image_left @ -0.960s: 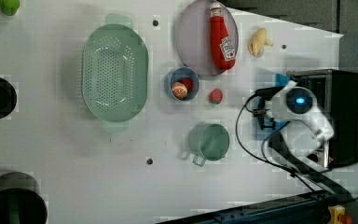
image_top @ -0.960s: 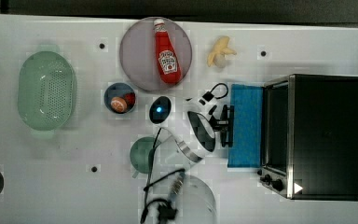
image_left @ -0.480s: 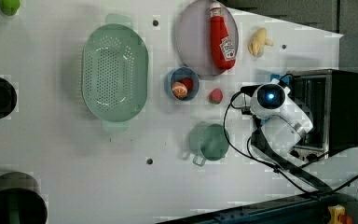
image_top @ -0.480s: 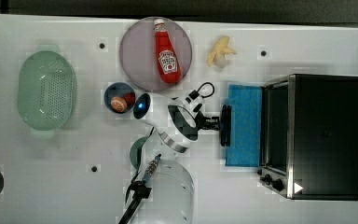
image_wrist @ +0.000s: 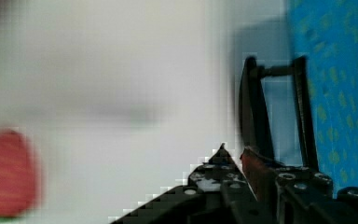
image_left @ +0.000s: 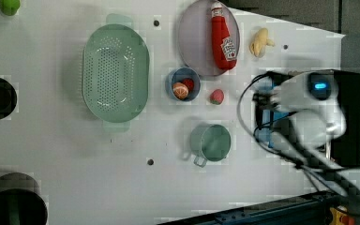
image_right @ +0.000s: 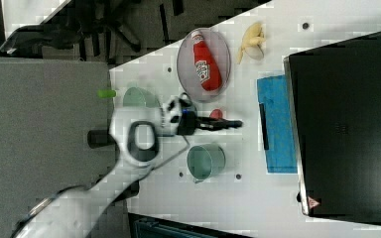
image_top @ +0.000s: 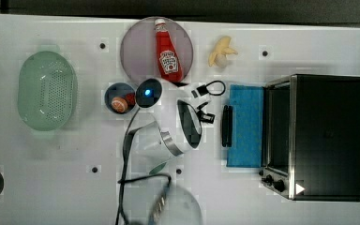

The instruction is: Flap open oven.

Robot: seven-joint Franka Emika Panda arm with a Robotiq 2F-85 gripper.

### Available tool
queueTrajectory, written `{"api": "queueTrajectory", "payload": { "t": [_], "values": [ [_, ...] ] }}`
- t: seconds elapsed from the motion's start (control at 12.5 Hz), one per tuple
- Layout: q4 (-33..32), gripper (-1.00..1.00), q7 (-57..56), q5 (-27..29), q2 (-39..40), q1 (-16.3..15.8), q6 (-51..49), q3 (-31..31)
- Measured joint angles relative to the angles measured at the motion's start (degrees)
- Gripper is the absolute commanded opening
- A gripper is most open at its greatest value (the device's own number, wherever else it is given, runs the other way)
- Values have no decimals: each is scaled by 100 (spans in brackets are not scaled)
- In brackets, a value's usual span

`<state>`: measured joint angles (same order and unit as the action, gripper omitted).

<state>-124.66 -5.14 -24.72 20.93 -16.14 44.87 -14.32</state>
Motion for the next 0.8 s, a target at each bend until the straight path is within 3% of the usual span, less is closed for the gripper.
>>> {"api": "queueTrajectory", "payload": {
  "t": [0.48, 0.8],
  "values": [
    [470, -65, 44, 1856, -2022, -15, -599, -326],
    [705, -65, 45, 2018, -2745, 144, -2203, -441]
  ]
}}
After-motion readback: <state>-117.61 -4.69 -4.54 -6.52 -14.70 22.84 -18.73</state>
